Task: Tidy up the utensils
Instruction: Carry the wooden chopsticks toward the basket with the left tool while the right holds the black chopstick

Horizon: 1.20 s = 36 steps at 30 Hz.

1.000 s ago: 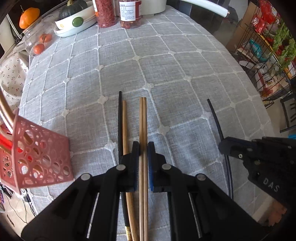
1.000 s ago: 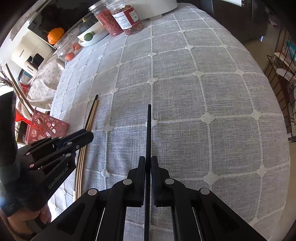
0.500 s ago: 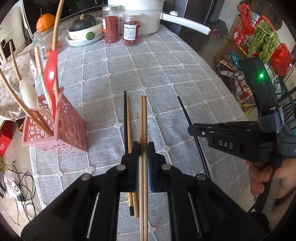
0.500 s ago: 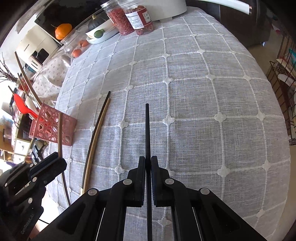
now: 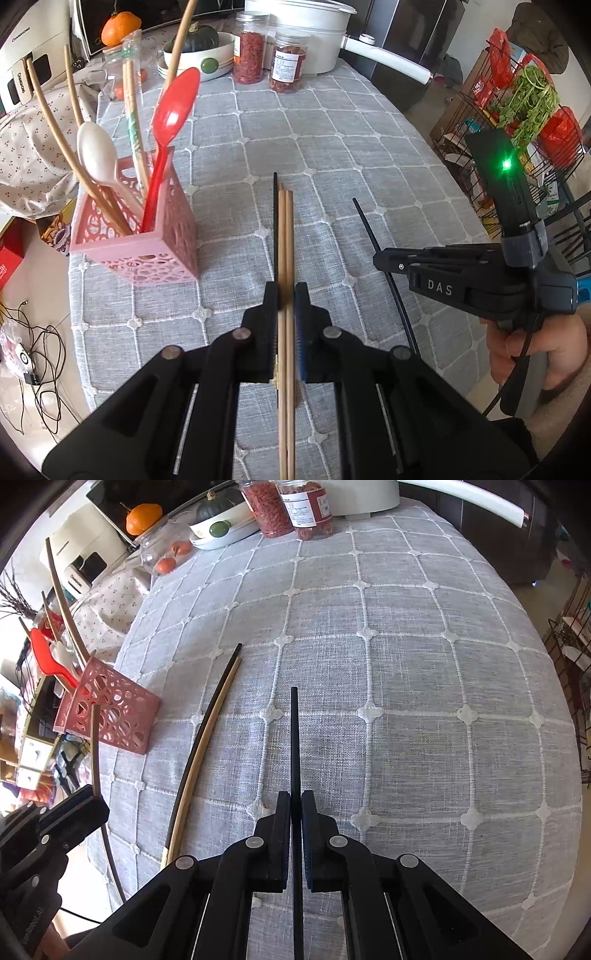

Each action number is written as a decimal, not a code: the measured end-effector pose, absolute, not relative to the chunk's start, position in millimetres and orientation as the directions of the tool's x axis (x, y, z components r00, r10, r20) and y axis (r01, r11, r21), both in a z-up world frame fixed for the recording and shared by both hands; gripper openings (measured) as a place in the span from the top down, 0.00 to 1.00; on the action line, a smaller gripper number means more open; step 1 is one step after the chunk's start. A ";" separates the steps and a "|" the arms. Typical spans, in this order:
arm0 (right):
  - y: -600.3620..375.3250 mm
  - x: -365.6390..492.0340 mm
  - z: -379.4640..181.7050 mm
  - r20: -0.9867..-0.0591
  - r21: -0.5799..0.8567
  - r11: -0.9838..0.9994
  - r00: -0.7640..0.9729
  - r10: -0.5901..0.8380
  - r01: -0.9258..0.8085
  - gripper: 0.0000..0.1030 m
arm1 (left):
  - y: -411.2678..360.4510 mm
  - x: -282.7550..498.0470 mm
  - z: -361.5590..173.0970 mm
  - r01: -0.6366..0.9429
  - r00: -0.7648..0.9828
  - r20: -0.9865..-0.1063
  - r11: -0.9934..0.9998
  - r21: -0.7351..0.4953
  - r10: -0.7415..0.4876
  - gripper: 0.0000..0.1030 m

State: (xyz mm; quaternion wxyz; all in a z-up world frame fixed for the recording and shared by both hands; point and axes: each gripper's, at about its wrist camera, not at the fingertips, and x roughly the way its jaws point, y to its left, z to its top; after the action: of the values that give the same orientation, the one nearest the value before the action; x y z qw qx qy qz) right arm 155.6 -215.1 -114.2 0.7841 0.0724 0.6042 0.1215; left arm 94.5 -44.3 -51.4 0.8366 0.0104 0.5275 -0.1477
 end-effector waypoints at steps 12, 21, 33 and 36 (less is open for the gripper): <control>-191.7 159.3 -116.1 -0.933 0.247 0.958 0.229 0.276 -0.145 0.95 | -16.8 88.7 -50.4 0.227 0.406 -0.886 0.964 -0.141 -0.225 0.90; -178.5 158.5 -112.8 -0.931 0.238 0.957 0.241 0.273 -0.165 0.94 | 2.9 84.1 -45.8 0.210 0.424 -0.878 0.967 -0.146 -0.224 0.90; -161.1 148.5 -88.4 -0.900 0.261 0.936 0.291 0.325 -0.237 0.95 | 51.9 73.5 -3.9 0.162 0.545 -0.776 0.948 -0.275 -0.318 0.90; -160.8 144.4 -70.8 -0.877 0.275 0.926 0.328 0.351 -0.257 0.95 | 63.6 71.2 14.3 0.156 0.613 -0.709 0.933 -0.324 -0.349 0.90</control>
State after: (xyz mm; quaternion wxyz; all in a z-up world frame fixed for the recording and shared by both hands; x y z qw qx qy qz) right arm 144.4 -160.8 -70.8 0.8136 0.0429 0.5489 0.1869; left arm 71.2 63.6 14.3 0.8907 -0.1157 0.4163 -0.1416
